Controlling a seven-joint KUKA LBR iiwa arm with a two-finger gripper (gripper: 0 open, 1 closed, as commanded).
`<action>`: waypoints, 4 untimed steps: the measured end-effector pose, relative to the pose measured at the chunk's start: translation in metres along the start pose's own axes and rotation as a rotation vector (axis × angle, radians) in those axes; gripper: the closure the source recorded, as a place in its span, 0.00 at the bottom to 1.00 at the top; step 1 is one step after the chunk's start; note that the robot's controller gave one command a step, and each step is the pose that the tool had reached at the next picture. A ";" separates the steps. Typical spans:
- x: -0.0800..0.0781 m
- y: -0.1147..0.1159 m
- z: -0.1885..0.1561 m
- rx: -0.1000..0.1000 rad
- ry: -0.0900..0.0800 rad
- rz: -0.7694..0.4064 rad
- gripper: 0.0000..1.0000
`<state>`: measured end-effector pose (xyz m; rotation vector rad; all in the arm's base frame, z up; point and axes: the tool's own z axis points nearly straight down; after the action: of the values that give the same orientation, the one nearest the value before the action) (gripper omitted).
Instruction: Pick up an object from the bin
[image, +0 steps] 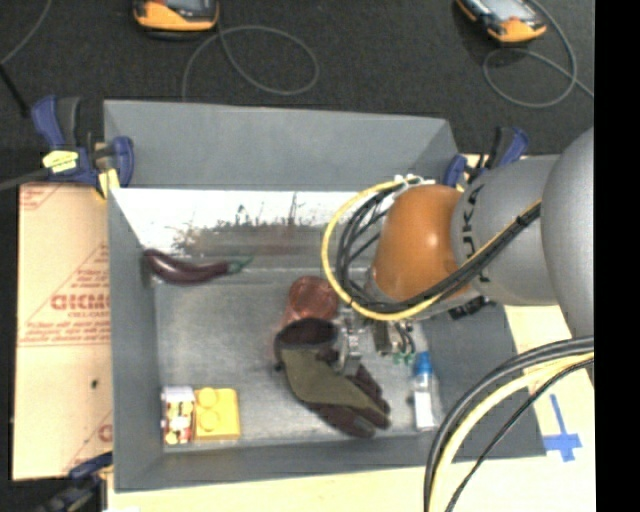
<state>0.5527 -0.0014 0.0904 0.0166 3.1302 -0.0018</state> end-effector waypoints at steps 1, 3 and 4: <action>-0.001 -0.003 0.004 0.000 0.002 0.019 1.00; -0.008 0.006 -0.050 0.000 -0.006 0.069 1.00; 0.005 -0.002 -0.090 0.001 0.008 0.058 1.00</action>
Offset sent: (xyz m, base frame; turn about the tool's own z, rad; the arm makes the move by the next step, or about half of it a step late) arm -0.0030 0.0088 0.0472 0.0420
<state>0.5470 -0.0036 0.1805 0.1075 3.1361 -0.0029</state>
